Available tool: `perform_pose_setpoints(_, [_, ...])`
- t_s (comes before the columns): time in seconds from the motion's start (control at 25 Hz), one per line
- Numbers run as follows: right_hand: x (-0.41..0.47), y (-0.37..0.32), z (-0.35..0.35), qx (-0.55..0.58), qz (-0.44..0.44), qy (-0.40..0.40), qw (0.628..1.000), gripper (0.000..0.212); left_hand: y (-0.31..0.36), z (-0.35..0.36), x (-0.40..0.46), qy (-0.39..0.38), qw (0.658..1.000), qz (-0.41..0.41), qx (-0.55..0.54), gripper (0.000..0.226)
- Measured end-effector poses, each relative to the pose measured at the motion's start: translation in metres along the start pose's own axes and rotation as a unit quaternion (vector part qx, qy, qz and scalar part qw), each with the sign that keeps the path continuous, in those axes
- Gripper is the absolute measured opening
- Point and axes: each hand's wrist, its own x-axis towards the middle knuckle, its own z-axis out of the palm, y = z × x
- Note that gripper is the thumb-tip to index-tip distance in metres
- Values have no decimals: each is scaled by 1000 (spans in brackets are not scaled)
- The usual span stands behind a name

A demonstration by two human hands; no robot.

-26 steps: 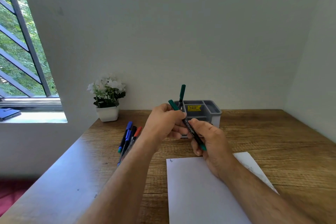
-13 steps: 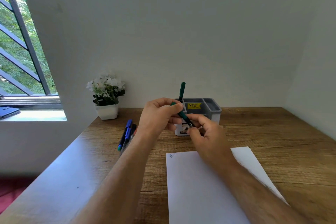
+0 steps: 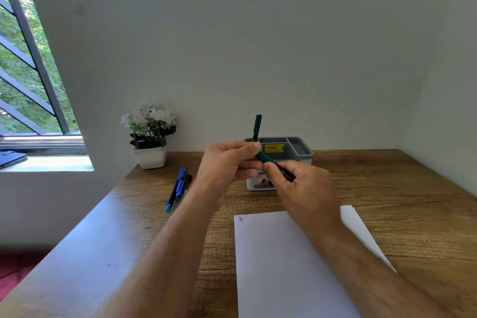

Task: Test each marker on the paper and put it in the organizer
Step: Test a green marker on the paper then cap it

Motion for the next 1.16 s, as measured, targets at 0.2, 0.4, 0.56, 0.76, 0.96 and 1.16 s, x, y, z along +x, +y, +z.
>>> perform_pose_setpoints(0.2, [0,-10,3,-44,2,-8,999,58,2,0,1,35,999,15,-11,13])
perform_pose_setpoints(0.4, [-1,-7,1,-42,20,20,999,52,9,-6,0,84,993,37,-79,17])
perform_pose_setpoints(0.56, [0,-9,2,151,70,69,984,46,13,-8,-3,79,970,16,-229,18])
perform_pose_setpoints(0.76, [1,-8,0,215,100,69,969,39,12,-9,-1,58,961,-3,-269,21])
perform_pose_setpoints(0.96, [1,-12,-4,290,119,24,949,20,10,-15,3,27,988,-30,-148,35])
perform_pose_setpoints(1.16, [-5,-11,-7,315,137,-32,939,25,20,-25,1,-93,940,-72,321,27])
